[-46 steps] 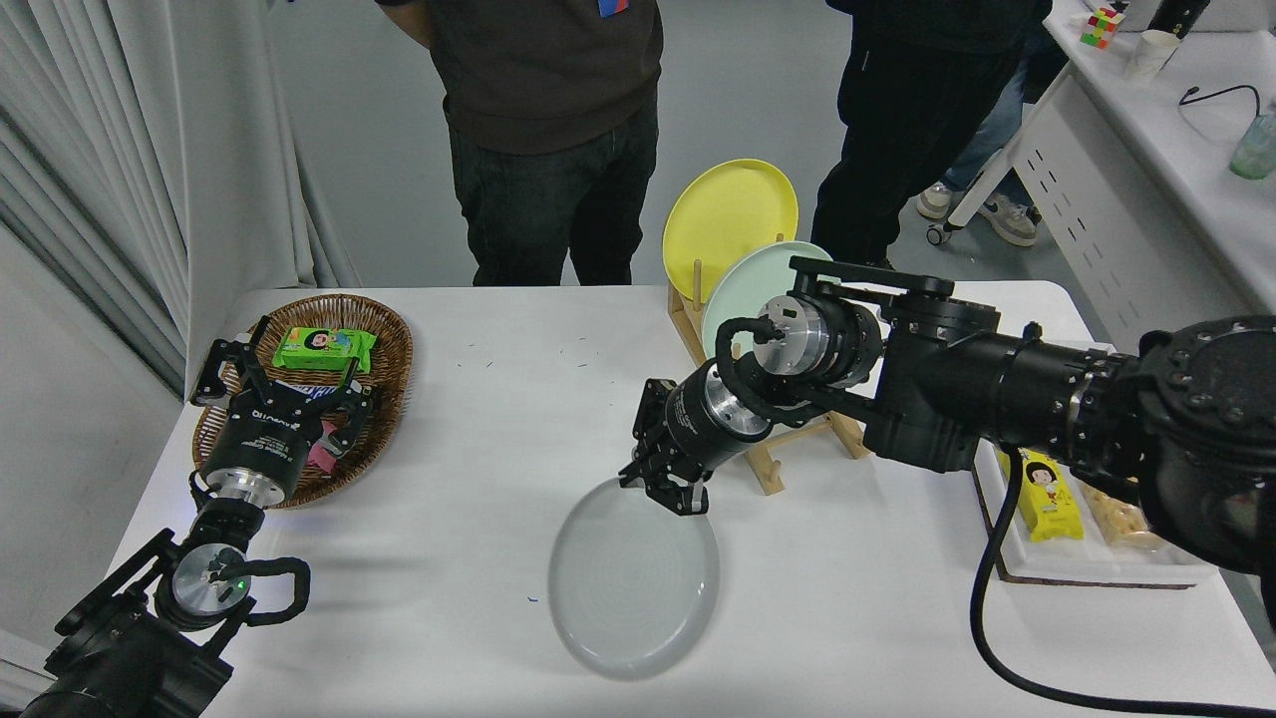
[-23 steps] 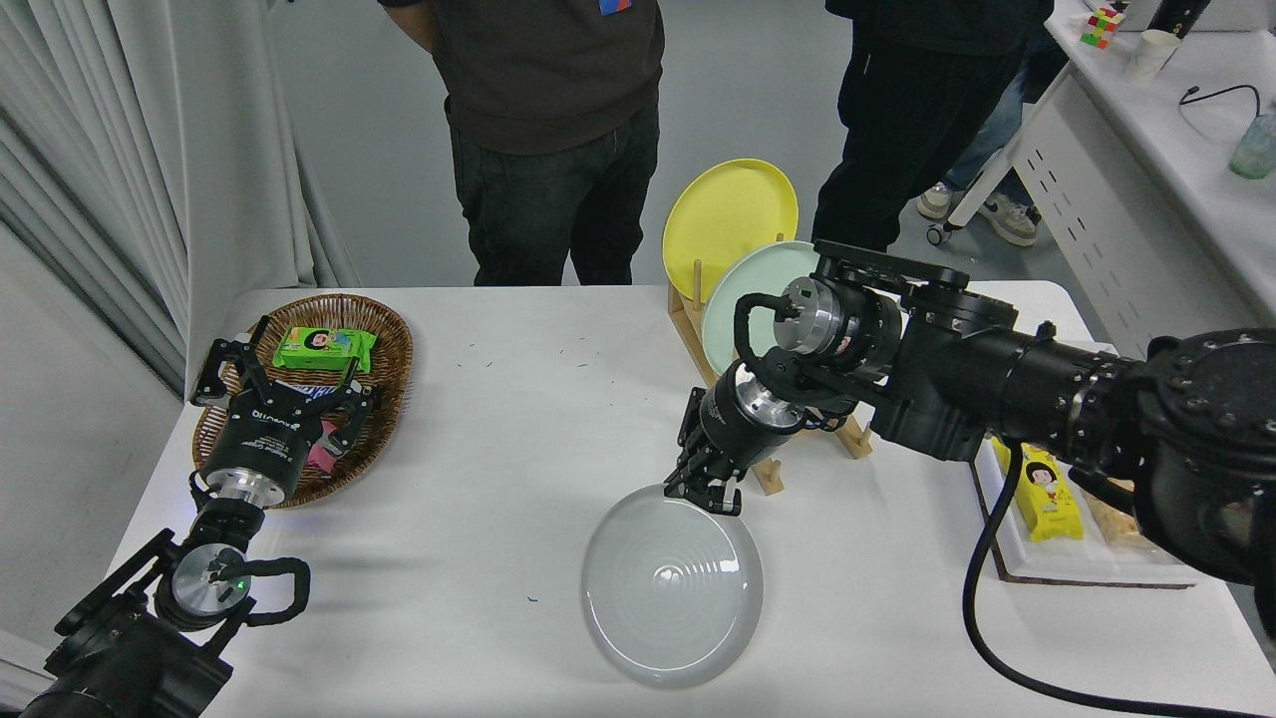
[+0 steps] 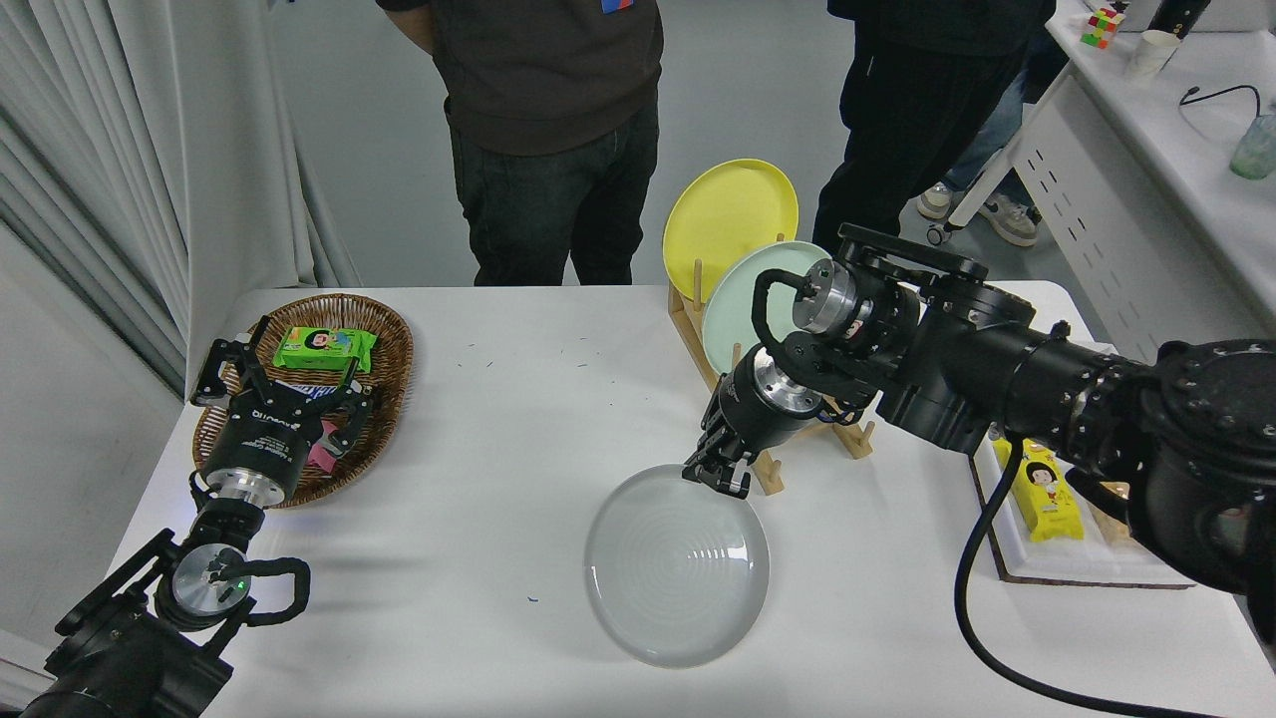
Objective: Place the plate on the table
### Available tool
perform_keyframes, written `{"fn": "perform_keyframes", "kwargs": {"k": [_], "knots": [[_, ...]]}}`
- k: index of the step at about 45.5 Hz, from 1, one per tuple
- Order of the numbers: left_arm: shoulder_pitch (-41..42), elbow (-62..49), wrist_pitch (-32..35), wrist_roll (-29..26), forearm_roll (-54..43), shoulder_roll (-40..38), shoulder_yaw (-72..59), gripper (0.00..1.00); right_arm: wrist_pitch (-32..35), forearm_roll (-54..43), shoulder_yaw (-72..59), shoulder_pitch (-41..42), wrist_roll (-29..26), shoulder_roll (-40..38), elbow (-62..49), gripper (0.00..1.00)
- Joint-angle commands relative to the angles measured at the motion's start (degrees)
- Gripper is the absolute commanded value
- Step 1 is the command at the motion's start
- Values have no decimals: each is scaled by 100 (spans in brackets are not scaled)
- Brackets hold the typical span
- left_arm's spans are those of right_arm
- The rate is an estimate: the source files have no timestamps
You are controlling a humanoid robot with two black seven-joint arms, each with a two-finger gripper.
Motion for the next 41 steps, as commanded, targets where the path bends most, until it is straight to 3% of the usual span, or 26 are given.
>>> {"fn": "perform_keyframes", "kwargs": {"k": [1,10,41], "knots": [[-1,0,0,0,7,0,0,98,-40,48,171,-275,109,0,-39,0],[-1,0,0,0,-1,0,0,98,215,39,347,-459,619,0,-83,0],[-1,0,0,0,-1,0,0,98,136,126,602,-670,707,0,-250,0]]}}
